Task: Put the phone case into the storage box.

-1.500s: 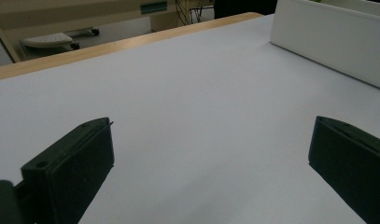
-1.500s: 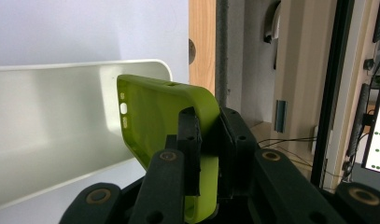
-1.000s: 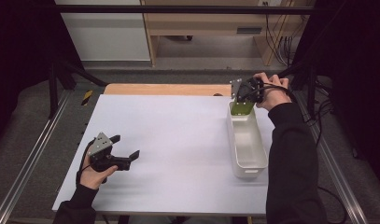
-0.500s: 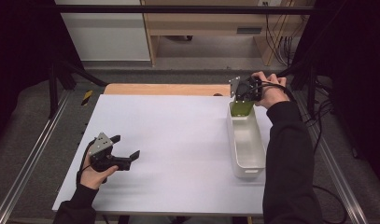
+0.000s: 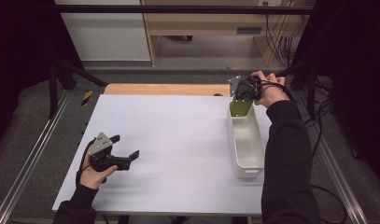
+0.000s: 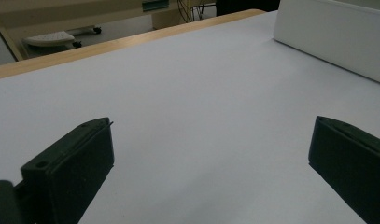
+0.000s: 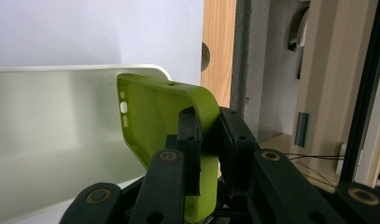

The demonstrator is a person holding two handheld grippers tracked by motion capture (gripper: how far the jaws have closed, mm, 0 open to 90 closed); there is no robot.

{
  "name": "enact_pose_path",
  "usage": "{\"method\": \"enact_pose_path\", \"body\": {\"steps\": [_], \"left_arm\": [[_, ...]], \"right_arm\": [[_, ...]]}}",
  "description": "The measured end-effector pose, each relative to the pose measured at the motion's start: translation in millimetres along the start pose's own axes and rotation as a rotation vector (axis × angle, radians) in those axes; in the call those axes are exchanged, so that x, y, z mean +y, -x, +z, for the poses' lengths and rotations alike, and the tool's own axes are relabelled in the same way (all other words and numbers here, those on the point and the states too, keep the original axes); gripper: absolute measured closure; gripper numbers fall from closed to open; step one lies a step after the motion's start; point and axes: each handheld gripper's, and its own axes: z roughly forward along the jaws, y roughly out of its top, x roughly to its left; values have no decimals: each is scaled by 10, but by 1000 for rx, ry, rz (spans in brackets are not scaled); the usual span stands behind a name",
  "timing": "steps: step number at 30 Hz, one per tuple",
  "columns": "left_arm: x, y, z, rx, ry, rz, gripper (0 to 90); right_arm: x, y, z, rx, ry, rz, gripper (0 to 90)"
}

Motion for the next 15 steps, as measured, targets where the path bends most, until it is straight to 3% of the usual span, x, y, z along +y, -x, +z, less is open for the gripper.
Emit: {"method": "enact_pose_path", "body": {"steps": [15], "left_arm": [[0,-2,0,3,1,0,0]], "right_arm": [[29,-2,134,16,-12,-16,797]]}}
